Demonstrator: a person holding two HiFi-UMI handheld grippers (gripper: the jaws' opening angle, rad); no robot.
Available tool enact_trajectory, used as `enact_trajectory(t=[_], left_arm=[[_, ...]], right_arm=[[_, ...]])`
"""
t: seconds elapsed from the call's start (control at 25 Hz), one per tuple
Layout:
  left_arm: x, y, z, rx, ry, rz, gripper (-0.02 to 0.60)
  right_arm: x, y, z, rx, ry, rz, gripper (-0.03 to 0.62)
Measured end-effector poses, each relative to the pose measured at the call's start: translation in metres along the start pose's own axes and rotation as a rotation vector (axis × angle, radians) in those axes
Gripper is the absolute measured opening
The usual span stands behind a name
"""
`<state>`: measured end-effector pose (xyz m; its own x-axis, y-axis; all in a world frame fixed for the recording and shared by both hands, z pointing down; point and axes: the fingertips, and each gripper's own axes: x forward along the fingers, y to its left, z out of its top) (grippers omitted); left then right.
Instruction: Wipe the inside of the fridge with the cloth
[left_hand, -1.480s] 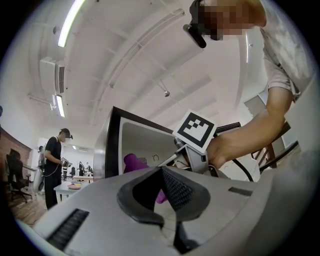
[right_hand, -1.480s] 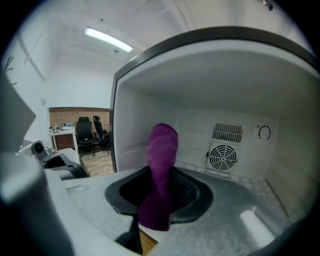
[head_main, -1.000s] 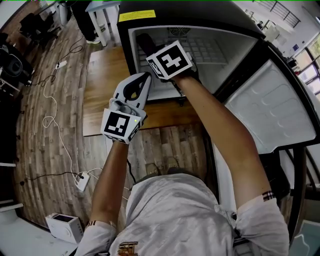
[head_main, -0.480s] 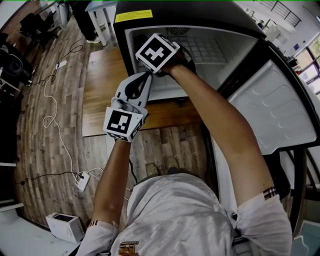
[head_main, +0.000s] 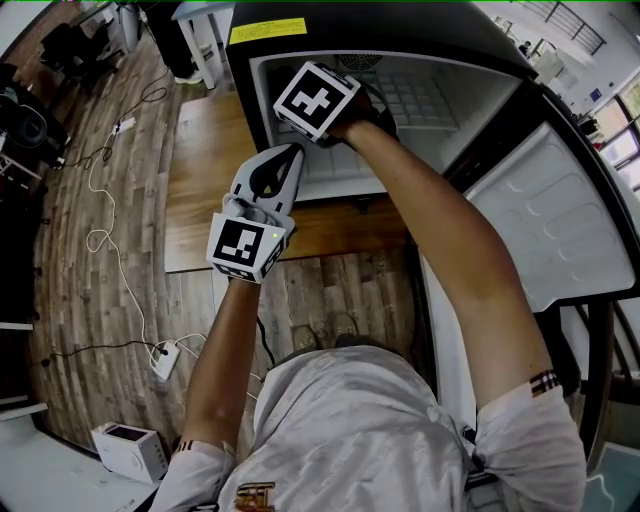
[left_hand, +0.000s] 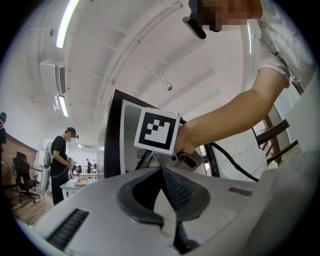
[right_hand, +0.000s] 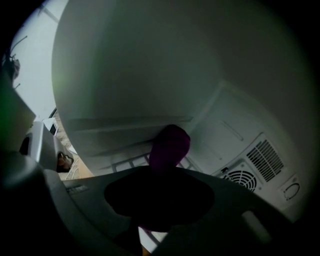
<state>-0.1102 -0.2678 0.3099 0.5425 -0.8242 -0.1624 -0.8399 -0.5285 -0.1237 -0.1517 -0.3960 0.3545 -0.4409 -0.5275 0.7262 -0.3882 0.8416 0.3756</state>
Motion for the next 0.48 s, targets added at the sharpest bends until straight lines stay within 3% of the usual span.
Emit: enact_trajectory(t=[0.2, 0.48], left_arm=[[0.003, -0.003, -0.001, 0.002, 0.001, -0.008, 0.0], [0.012, -0.008, -0.003, -0.003, -0.001, -0.028, 0.0]], right_arm=[[-0.004, -0.009, -0.005, -0.019, -0.008, -0.012, 0.114], [-0.02, -0.046, -0.048, 0.041, 0.065, -0.097, 0.114]])
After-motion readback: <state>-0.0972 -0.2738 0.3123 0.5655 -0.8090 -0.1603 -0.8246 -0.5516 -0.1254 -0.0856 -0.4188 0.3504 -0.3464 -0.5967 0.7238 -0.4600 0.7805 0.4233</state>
